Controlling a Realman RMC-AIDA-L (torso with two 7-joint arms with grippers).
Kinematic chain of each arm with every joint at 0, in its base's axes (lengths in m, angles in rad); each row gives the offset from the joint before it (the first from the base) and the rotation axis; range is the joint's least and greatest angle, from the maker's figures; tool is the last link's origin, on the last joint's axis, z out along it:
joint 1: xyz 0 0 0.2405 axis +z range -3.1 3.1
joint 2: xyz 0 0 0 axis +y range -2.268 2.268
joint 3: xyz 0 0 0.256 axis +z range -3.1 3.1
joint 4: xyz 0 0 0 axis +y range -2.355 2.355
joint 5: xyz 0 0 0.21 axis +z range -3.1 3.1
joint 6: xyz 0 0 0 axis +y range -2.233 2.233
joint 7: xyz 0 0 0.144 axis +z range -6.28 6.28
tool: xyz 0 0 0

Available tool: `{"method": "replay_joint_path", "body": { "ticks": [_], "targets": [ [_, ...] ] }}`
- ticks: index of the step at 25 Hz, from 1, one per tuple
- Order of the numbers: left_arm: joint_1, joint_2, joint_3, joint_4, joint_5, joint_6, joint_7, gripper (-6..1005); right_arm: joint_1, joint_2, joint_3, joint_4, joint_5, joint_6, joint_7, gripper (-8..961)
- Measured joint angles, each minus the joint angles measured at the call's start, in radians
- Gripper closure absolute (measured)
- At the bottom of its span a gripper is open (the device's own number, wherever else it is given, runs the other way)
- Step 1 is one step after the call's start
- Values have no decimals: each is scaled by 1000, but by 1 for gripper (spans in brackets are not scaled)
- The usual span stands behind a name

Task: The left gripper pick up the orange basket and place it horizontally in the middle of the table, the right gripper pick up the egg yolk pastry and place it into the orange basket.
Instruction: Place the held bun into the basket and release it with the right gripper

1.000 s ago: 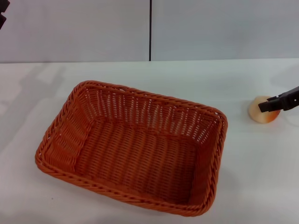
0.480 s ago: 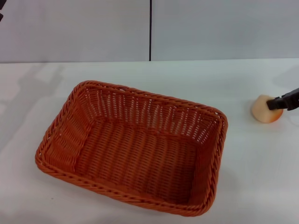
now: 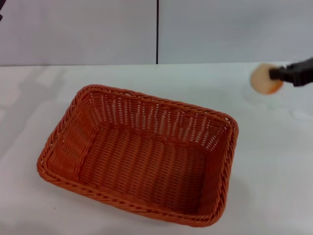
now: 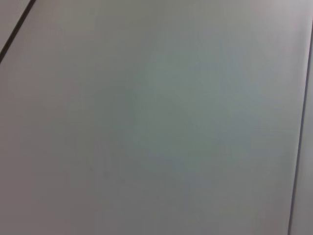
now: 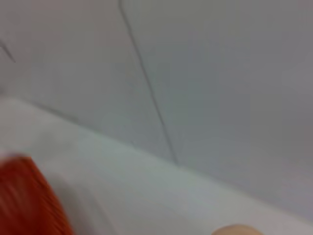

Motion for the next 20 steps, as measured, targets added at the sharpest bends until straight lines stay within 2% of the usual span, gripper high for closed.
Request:
{"method": "replay_joint_path", "body": {
  "ticks": [2,3,4,6,7,13,17,20],
  "targets": [
    [1,0,-1,0,0,-2,0,451,-32,7,3,-17,184,-50,-97,917],
    [1,0,-1,0,0,-2,0,452,-32,7,3,-17,184,-50,-97,917],
    [1,0,-1,-2,0,-3,0,452,-42,7,2,-14,262,-79,-142,918],
    [1,0,-1,-5,0,-5,0,452,-49,7,-4,8,378,-134,-213,919],
    [0,0,-1,-6,0,-9,0,452,-46,7,-18,50,484,-203,-284,919],
    [-8,0,-1,-7,-4,-14,0,453,0,3,-101,146,541,-268,-334,922],
    [-14,0,-1,-8,-5,-27,0,453,52,-2,-230,229,494,-265,-353,924],
    [-19,0,-1,-8,-5,-32,0,454,79,-2,-272,259,459,-265,-356,926]
  ]
}}
